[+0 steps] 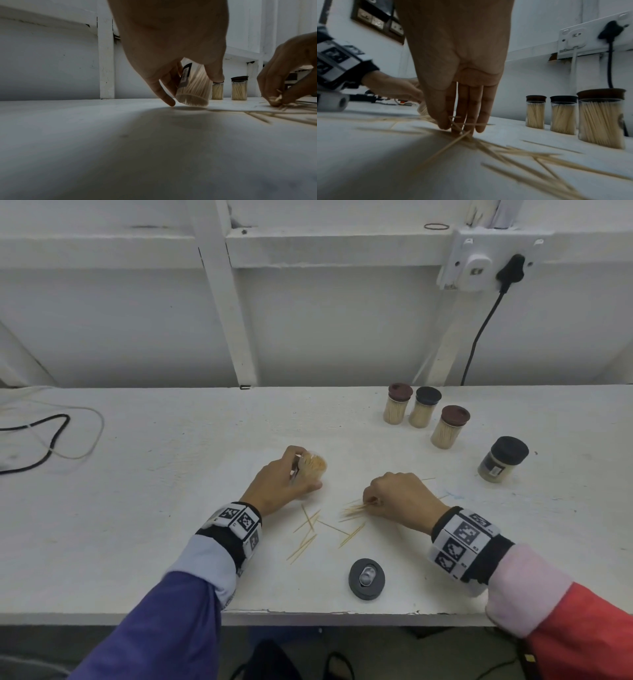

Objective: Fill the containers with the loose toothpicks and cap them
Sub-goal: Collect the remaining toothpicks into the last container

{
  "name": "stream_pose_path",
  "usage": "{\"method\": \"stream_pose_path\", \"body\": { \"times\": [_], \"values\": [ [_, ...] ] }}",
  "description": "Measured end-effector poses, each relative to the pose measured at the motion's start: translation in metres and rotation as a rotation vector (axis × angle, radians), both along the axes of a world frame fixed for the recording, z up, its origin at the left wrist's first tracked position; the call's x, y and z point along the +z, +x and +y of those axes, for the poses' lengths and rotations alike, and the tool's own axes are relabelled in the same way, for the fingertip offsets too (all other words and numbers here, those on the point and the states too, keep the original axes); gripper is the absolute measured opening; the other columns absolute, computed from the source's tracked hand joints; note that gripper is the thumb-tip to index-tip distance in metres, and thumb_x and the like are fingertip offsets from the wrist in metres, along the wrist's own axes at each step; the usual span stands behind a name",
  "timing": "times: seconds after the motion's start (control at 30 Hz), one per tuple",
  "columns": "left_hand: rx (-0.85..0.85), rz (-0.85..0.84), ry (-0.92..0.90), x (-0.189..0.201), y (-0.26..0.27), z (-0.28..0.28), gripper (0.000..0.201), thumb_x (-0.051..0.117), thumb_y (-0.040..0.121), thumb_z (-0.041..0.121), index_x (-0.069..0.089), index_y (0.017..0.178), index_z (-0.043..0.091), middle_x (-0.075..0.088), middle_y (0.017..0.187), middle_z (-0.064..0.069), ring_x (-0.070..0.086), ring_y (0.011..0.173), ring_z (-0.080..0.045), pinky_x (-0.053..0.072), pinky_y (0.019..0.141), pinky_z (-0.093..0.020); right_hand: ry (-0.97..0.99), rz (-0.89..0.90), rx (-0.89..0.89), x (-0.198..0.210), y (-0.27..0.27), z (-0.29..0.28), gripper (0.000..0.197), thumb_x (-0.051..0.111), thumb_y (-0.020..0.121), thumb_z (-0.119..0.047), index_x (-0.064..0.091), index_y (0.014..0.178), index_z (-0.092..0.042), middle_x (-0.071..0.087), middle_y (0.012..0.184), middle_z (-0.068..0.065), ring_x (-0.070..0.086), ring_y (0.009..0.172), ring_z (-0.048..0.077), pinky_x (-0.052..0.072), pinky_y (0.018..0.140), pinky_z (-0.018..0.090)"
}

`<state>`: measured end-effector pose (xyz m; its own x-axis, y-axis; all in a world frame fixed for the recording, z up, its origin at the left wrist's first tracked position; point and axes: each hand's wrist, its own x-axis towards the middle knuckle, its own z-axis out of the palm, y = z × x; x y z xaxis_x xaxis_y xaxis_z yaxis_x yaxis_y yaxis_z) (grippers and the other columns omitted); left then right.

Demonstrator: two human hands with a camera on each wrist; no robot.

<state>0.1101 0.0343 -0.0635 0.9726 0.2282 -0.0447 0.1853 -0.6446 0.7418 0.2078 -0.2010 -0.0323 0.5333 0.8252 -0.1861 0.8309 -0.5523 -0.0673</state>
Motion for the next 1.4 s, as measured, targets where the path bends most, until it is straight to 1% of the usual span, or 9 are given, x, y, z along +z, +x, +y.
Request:
{"method": "stream_pose_path", "body": {
  "times": [0.13, 0.37, 0.57, 0.7, 0.8, 0.9, 1.03, 1.2, 1.4],
  "values": [
    [-0.022, 0.003, 0.021, -0.002, 0.000, 0.001, 0.065, 0.068, 0.076, 0.060, 0.037, 0.125, 0.032, 0.061, 0.114, 0.005, 0.061, 0.097, -0.016, 0.052, 0.087, -0.041, 0.105, 0.086, -0.052, 0.018, 0.009, 0.001, 0.016, 0.056, 0.094, -0.031, 0.071, 0.093, -0.024, 0.070, 0.090, -0.008, 0.063, 0.084, 0.015, 0.043, 0.068, 0.028],
    [-0.059, -0.008, 0.041, -0.004, 0.001, 0.000, 0.062, 0.072, 0.078, 0.057, 0.038, 0.125, 0.036, 0.061, 0.110, 0.007, 0.061, 0.095, -0.015, 0.052, 0.086, -0.040, 0.262, 0.210, -0.123, 0.048, 0.021, 0.018, 0.014, 0.067, 0.088, -0.028, 0.069, 0.075, -0.032, 0.068, 0.067, -0.012, 0.059, 0.060, 0.000, 0.040, 0.057, 0.023],
    [-0.092, -0.042, 0.043, 0.000, 0.000, -0.001, 0.061, 0.075, 0.077, 0.052, 0.044, 0.127, 0.035, 0.061, 0.112, 0.011, 0.060, 0.098, -0.012, 0.049, 0.089, -0.037, 0.063, -0.050, -0.022, 0.060, 0.016, 0.053, 0.015, 0.056, 0.092, -0.024, 0.069, 0.087, -0.024, 0.060, 0.080, -0.003, 0.056, 0.073, 0.021, 0.038, 0.061, 0.029],
    [-0.088, -0.045, 0.040, 0.000, -0.001, -0.001, 0.058, 0.074, 0.078, 0.053, 0.044, 0.124, 0.035, 0.062, 0.109, 0.012, 0.061, 0.096, -0.013, 0.050, 0.086, -0.038, -0.063, -0.217, 0.091, 0.069, 0.000, 0.081, 0.020, 0.047, 0.094, -0.013, 0.047, 0.077, -0.021, 0.035, 0.066, -0.002, 0.044, 0.067, 0.024, 0.030, 0.057, 0.029],
    [-0.062, -0.045, 0.046, 0.001, 0.001, -0.001, 0.057, 0.073, 0.080, 0.050, 0.043, 0.124, 0.031, 0.062, 0.105, 0.011, 0.062, 0.094, -0.016, 0.051, 0.084, -0.038, -0.138, -0.266, 0.167, 0.072, -0.004, 0.095, 0.019, 0.046, 0.097, -0.011, 0.047, 0.079, -0.018, 0.040, 0.072, 0.000, 0.045, 0.067, 0.023, 0.033, 0.061, 0.030],
    [-0.057, -0.041, 0.050, -0.001, 0.001, 0.000, 0.056, 0.072, 0.080, 0.052, 0.042, 0.123, 0.033, 0.063, 0.104, 0.010, 0.062, 0.092, -0.018, 0.051, 0.083, -0.040, -0.111, -0.203, 0.164, 0.077, 0.002, 0.101, 0.015, 0.051, 0.094, -0.014, 0.062, 0.083, -0.016, 0.049, 0.078, 0.000, 0.049, 0.068, 0.023, 0.035, 0.063, 0.029],
    [-0.056, -0.031, 0.066, -0.002, 0.002, 0.001, 0.058, 0.072, 0.079, 0.055, 0.041, 0.124, 0.034, 0.063, 0.106, 0.009, 0.061, 0.091, -0.017, 0.051, 0.083, -0.040, 0.036, 0.100, 0.103, 0.078, 0.018, 0.102, 0.012, 0.067, 0.088, -0.018, 0.075, 0.092, -0.012, 0.068, 0.078, -0.001, 0.062, 0.063, 0.014, 0.046, 0.059, 0.024],
    [-0.047, -0.016, 0.075, -0.002, 0.003, 0.001, 0.061, 0.072, 0.080, 0.053, 0.041, 0.127, 0.031, 0.061, 0.107, 0.008, 0.061, 0.092, -0.018, 0.051, 0.082, -0.039, 0.047, 0.106, 0.098, 0.067, 0.021, 0.106, 0.013, 0.071, 0.085, -0.010, 0.075, 0.097, -0.011, 0.068, 0.084, 0.002, 0.064, 0.060, 0.015, 0.052, 0.065, 0.027],
    [-0.044, -0.004, 0.068, -0.002, 0.004, 0.002, 0.062, 0.073, 0.080, 0.052, 0.041, 0.128, 0.029, 0.063, 0.110, 0.007, 0.061, 0.094, -0.018, 0.051, 0.084, -0.040, 0.174, 0.227, 0.087, 0.059, 0.024, 0.106, 0.012, 0.075, 0.079, -0.009, 0.065, 0.080, -0.015, 0.063, 0.063, -0.009, 0.064, 0.054, 0.009, 0.050, 0.059, 0.025]
  ]
}}
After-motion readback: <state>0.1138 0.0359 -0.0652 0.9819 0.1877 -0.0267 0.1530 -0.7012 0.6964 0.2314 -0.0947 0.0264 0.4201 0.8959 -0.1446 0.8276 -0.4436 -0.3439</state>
